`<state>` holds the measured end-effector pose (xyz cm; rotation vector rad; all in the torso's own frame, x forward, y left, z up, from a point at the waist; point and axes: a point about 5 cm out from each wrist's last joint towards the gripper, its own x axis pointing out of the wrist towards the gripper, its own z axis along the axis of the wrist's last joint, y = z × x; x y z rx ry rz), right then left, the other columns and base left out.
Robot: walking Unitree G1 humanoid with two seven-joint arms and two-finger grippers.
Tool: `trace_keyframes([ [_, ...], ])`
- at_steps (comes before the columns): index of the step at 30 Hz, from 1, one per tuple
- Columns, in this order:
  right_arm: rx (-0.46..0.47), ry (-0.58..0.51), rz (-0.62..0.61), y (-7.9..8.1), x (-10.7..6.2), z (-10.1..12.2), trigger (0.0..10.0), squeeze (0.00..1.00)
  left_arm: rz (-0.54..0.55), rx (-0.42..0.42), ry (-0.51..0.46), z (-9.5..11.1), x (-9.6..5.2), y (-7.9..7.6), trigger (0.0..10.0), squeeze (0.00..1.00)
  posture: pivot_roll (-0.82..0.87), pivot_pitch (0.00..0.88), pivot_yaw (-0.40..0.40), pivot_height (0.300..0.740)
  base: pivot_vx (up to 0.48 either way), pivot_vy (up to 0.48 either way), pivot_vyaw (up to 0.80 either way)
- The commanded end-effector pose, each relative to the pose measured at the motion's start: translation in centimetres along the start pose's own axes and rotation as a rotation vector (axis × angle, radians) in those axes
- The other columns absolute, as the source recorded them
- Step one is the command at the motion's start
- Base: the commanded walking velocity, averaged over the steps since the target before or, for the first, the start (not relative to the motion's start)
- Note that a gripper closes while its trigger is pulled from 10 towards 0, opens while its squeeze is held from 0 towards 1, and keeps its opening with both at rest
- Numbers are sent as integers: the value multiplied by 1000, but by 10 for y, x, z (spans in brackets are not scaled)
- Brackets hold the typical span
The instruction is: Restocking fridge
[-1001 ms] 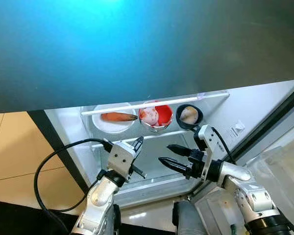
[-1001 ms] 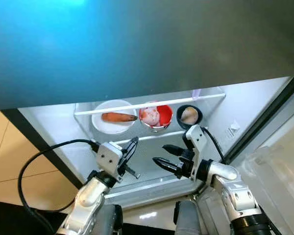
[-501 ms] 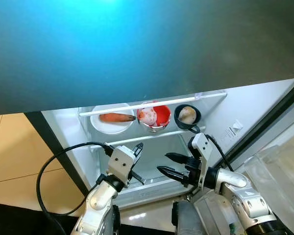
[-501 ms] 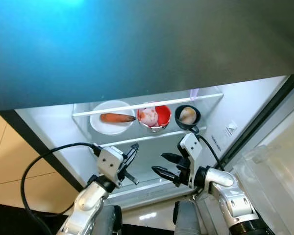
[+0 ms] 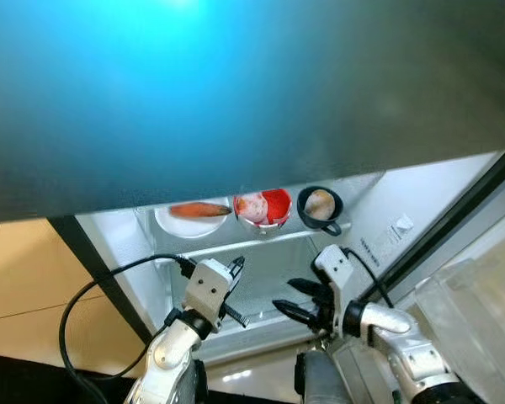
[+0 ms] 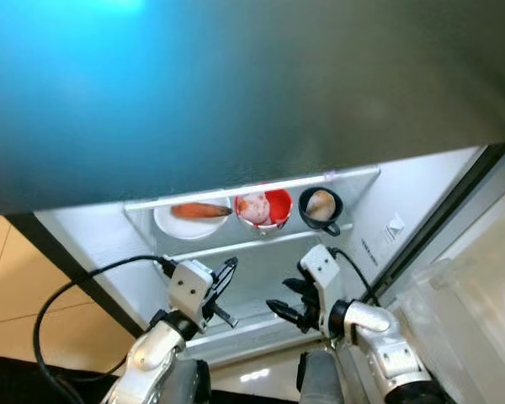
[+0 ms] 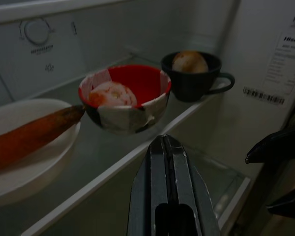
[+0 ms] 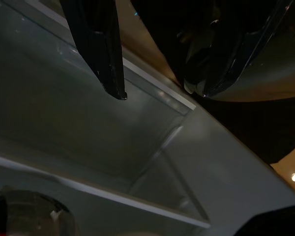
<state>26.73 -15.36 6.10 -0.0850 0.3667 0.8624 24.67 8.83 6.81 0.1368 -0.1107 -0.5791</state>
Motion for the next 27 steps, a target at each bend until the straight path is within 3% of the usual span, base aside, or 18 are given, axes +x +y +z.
trace_keyframes([
  [1,12,23,-12,2,1,-9,10000,0,-6,9,32,-7,-6,1,10000,0,-130,127,-36,640,0,0,0],
  [8,76,81,-104,-1,7,-31,10000,0,1,-1,83,-17,-10,0,10000,0,-129,128,-37,640,0,0,0],
  [13,180,105,-260,-6,10,-54,10000,0,12,-26,206,-41,-23,-2,10000,0,-129,129,-36,640,0,0,0],
  [22,209,163,-389,-7,5,-77,10000,0,6,-43,276,-54,-33,-6,10000,0,-130,132,-37,640,0,0,0],
  [27,343,186,-560,-9,-4,-100,10000,0,21,-63,335,-67,-37,-8,10000,0,-130,132,-37,640,0,0,0],
])
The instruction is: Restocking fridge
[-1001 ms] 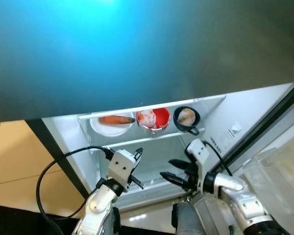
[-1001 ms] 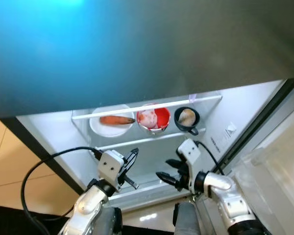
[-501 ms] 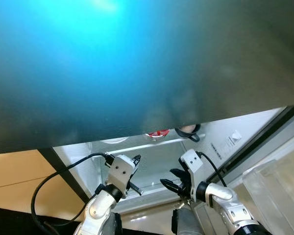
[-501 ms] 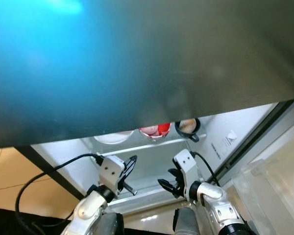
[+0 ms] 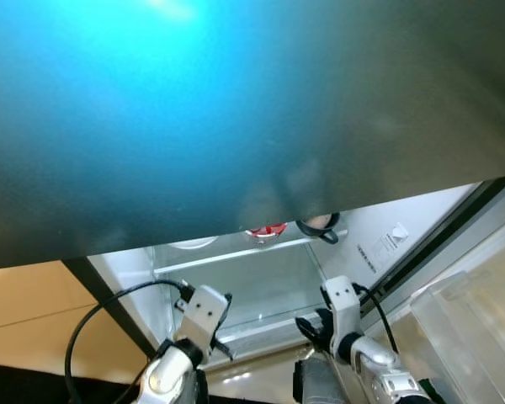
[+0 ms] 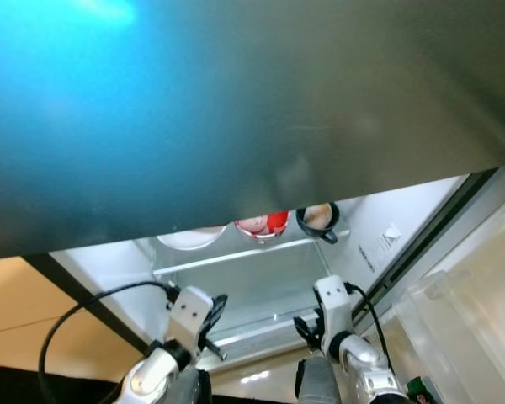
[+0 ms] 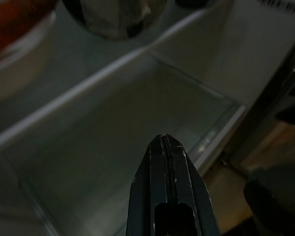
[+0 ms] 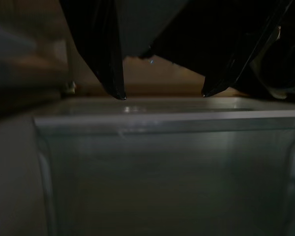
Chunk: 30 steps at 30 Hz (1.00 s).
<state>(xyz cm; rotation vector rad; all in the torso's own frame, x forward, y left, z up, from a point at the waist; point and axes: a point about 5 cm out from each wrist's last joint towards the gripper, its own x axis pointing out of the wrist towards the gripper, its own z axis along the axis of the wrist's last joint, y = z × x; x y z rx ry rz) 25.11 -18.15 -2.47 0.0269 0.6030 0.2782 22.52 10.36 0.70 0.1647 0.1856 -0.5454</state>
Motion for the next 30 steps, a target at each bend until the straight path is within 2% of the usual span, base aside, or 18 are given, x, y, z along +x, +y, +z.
trace_keyframes([
  [1,38,17,-37,-2,-2,-10,10000,0,10,-9,45,-10,-4,1,10000,0,-130,132,-37,640,0,0,0],
  [7,47,50,-86,0,-3,-23,10000,0,12,-28,122,-25,-2,-1,10000,0,-131,132,-33,650,0,0,0],
  [9,33,76,-97,4,-3,-30,10000,0,3,-49,195,-38,-6,-4,10000,0,-132,131,-27,655,0,0,0],
  [13,32,90,-95,6,-3,-35,10000,0,30,-83,243,-47,-9,-3,10000,0,-132,129,-25,655,0,0,0],
  [14,38,100,-92,8,-4,-39,10000,0,67,-121,292,-56,-13,-2,10000,0,-129,128,-24,655,0,0,0],
  [19,50,120,-112,8,-5,-44,10000,0,111,-164,341,-65,-17,1,10000,0,-131,128,-21,655,0,0,0],
  [21,44,139,-132,8,-6,-48,10000,0,138,-191,404,-77,-27,1,10000,0,-131,127,-19,655,0,0,0],
  [30,43,145,-130,11,-8,-54,10000,0,189,-219,417,-83,-34,5,10000,0,-128,115,-18,655,0,0,0],
])
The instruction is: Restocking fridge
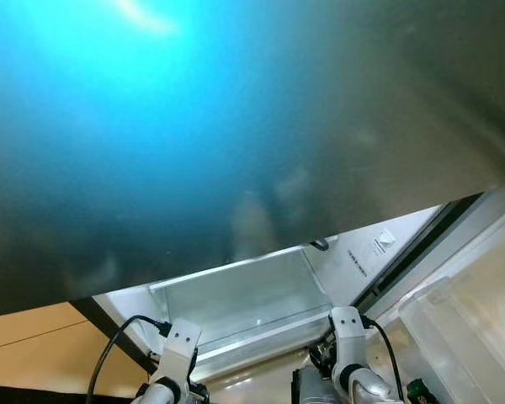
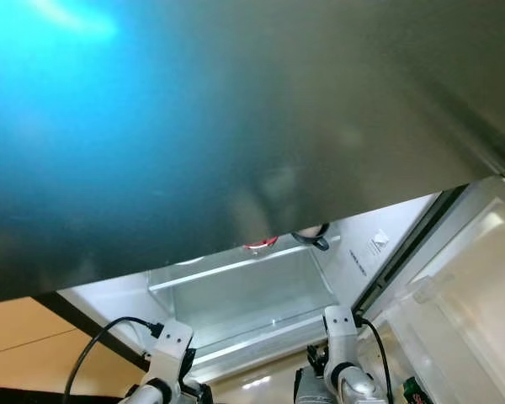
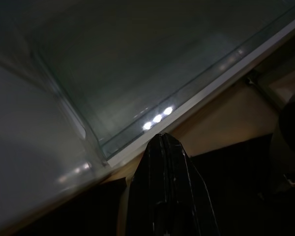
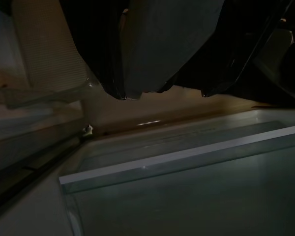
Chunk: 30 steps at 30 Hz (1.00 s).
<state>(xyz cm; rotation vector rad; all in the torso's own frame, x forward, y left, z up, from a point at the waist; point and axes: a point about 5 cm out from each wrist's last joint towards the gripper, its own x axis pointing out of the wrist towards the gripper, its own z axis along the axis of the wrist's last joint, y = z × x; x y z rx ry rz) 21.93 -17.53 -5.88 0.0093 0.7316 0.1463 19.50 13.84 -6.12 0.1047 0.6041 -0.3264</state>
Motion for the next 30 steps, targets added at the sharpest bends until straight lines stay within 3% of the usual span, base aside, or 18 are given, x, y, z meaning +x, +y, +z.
trace_keyframes([
  [1,3,20,-4,0,-3,-9,10000,0,21,-36,19,-8,-4,1,10000,0,-128,115,-18,655,0,0,0],
  [30,8,-13,-9,-1,-2,-6,10000,0,15,-30,7,-7,-1,0,10000,0,-128,93,-15,670,0,0,0],
])
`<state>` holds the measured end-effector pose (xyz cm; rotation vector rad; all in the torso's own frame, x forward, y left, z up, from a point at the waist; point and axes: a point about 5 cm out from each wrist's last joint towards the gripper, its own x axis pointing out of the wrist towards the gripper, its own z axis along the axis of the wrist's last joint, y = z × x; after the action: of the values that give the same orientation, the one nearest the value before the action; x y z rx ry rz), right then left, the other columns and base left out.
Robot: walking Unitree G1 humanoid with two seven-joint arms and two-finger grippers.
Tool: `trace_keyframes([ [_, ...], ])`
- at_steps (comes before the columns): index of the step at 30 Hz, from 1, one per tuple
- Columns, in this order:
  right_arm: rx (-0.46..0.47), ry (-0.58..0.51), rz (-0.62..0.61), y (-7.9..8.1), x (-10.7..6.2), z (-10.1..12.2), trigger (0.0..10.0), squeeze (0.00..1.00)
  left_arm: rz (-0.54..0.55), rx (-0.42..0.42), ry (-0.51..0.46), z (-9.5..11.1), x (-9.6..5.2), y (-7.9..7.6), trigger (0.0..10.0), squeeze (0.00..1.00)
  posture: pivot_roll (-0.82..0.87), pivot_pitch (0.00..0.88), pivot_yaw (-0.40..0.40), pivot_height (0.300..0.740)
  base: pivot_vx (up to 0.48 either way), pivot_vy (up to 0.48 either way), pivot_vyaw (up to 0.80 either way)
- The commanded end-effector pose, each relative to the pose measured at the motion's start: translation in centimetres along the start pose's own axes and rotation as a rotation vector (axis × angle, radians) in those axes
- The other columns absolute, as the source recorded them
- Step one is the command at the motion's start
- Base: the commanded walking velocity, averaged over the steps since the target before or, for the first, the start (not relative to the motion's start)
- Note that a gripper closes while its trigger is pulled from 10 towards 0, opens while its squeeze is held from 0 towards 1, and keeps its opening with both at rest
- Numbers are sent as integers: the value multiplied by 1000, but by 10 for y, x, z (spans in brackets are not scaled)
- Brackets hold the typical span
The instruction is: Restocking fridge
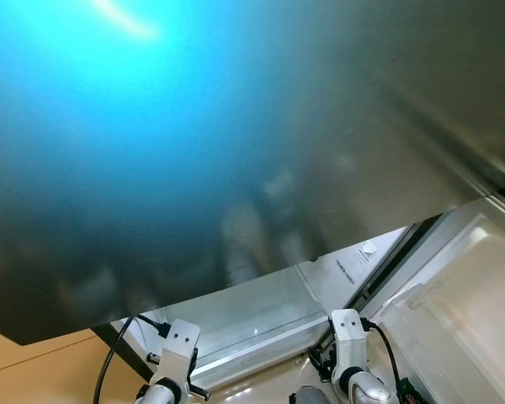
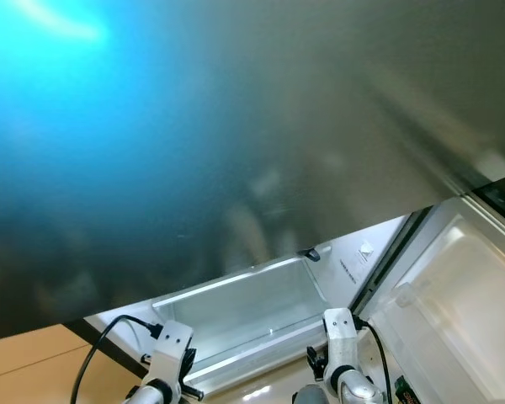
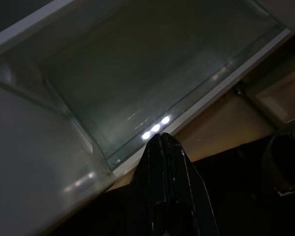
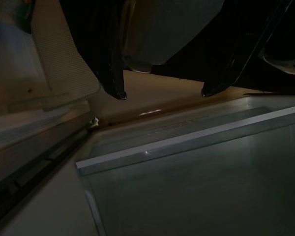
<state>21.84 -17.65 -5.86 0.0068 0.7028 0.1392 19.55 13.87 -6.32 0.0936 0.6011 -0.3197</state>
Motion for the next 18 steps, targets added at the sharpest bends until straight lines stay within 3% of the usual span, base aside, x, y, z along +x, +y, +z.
trace_keyframes([
  [1,9,16,-1,0,-2,-6,10000,0,13,-19,12,-5,-2,0,10000,0,-128,93,-15,670,0,0,0],
  [18,33,4,34,2,-2,-6,10000,0,33,-20,11,-6,-3,3,10000,0,-126,99,-14,690,0,0,0],
])
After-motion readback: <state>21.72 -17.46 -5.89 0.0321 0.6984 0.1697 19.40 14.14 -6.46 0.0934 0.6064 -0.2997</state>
